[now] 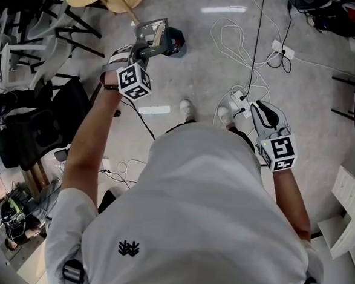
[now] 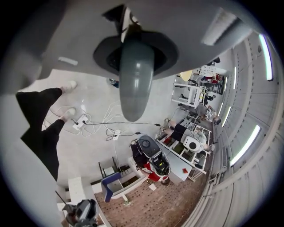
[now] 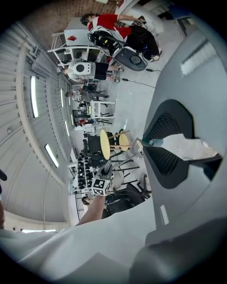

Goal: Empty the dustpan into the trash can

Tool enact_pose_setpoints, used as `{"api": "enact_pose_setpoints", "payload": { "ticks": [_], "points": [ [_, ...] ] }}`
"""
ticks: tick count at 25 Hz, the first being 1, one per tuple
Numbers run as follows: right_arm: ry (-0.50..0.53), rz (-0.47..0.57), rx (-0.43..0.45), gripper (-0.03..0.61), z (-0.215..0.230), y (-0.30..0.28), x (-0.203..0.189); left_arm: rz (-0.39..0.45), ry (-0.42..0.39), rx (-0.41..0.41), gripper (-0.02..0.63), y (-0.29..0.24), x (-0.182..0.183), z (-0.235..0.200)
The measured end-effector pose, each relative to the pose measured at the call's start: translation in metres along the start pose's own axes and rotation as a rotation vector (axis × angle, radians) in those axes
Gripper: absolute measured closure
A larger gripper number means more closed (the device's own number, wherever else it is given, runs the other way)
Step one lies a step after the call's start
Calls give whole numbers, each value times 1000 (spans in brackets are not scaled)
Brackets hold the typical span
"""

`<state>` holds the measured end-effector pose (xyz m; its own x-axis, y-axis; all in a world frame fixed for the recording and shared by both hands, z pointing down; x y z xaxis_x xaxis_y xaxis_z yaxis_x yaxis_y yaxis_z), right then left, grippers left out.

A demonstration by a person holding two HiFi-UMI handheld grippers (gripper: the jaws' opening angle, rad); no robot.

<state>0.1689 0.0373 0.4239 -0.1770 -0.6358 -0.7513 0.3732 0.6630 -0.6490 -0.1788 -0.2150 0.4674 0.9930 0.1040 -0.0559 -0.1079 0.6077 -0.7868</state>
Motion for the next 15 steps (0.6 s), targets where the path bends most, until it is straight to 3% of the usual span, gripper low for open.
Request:
{"api": "enact_pose_setpoints", "payload": {
  "ticks": [15],
  "points": [
    [-8,12,11,522,13,-3,-1,-13,-217,33,525,-2,21,35]
  ]
}}
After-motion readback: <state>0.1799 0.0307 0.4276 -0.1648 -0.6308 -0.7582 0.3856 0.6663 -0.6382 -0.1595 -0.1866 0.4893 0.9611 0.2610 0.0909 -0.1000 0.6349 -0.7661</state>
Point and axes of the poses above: the fingertips, and each gripper's own axes: y backward along the fingers, z to its right, x out of its top, the point moved 9 cm from there along y, backward along the fingers, and after that the axes turned 8 degrees about -z, right-handed, at the moved point
